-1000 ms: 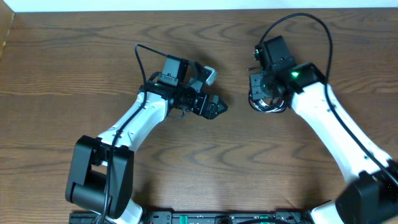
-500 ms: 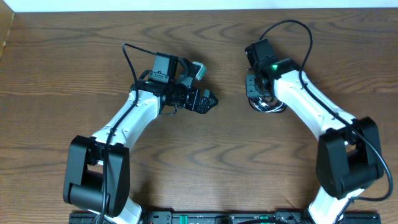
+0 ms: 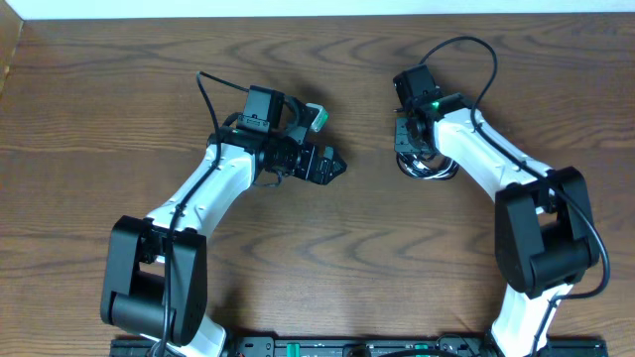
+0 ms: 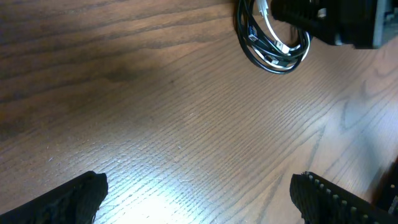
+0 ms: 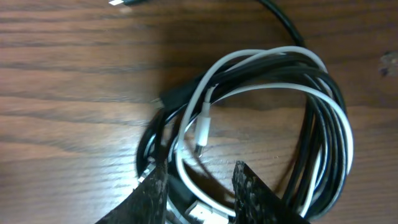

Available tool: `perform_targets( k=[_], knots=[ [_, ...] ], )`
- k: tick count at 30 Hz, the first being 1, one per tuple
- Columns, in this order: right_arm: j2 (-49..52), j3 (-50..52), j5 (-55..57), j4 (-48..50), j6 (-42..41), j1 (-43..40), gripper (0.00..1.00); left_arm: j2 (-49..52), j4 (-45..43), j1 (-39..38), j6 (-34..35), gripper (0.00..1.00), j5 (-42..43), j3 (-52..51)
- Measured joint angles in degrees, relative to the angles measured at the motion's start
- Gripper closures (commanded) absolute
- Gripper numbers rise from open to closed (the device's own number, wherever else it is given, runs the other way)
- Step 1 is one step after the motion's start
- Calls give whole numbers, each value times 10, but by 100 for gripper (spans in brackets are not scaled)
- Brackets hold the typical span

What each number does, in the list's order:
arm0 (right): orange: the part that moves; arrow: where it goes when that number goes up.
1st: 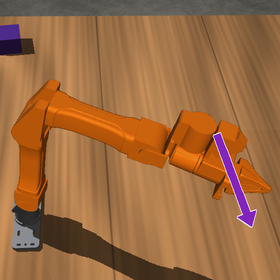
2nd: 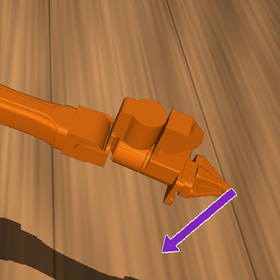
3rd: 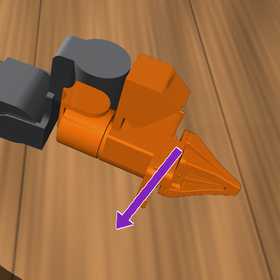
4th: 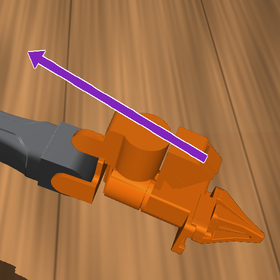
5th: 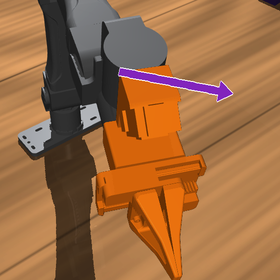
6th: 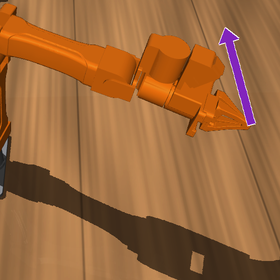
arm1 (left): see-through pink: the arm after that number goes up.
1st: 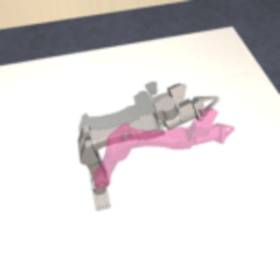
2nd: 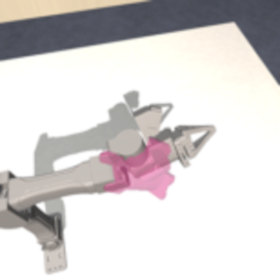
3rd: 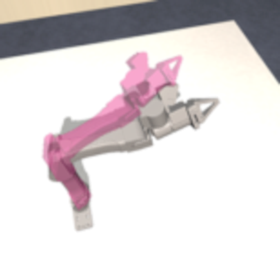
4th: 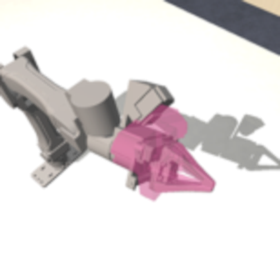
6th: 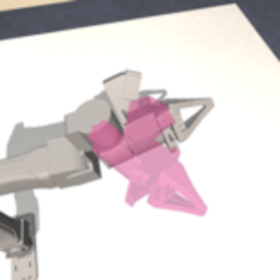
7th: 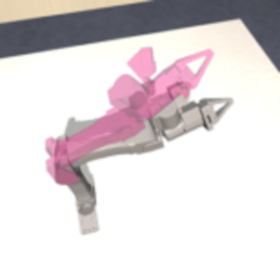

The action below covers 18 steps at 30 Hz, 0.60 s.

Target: Untangle cables

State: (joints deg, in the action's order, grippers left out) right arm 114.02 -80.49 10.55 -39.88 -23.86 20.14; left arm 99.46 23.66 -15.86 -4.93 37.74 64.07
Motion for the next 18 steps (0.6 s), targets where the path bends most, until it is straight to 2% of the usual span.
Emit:
perform_targets(
  k=[18],
  knots=[
    [26, 1, -7, 29, 0, -3, 73, 0, 4, 0, 0, 1, -2, 0]
  ],
)
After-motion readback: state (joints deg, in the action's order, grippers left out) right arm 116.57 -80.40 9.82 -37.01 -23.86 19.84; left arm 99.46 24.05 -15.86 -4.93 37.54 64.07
